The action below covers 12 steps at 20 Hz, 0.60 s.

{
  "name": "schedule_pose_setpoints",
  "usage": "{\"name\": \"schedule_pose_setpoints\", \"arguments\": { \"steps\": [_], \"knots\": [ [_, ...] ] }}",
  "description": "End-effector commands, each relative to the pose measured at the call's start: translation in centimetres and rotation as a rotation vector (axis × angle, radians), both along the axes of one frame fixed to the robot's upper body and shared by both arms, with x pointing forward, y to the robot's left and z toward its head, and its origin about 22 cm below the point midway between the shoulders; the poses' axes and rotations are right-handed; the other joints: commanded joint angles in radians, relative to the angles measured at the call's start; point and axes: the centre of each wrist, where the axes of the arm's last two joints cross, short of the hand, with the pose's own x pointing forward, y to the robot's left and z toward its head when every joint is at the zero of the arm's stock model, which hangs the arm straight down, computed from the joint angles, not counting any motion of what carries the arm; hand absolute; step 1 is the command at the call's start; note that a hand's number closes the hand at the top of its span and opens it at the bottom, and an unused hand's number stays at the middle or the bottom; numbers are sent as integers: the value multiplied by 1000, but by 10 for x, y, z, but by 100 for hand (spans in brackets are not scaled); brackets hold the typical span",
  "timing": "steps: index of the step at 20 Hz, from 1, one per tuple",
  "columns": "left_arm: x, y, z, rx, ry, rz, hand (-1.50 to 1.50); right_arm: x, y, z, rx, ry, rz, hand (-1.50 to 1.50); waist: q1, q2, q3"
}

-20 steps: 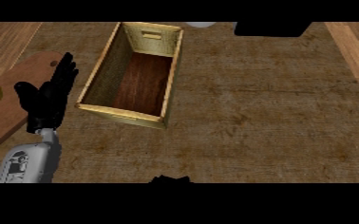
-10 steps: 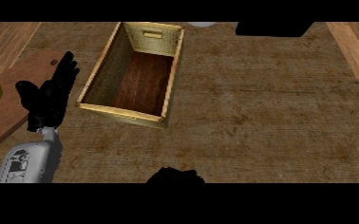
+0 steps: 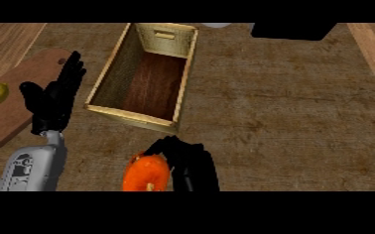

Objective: Pick the squash from the placemat and place it in the basket

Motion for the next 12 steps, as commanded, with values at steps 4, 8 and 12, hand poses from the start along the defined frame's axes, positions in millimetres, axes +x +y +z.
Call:
{"name": "schedule_pose_setpoints", "arguments": {
  "steps": [4,8,12],
  "knots": [
    [4,-14,4,-1,-18,-46,0,64,17,60,-13,85,-148,150,41,6,2],
    [8,-7,3,7,1,-51,0,94,35,91,-42,112,-211,150,57,10,2],
    [13,-16,6,1,-19,-73,0,118,51,124,-63,145,-228,150,63,13,3]
  ]
}}
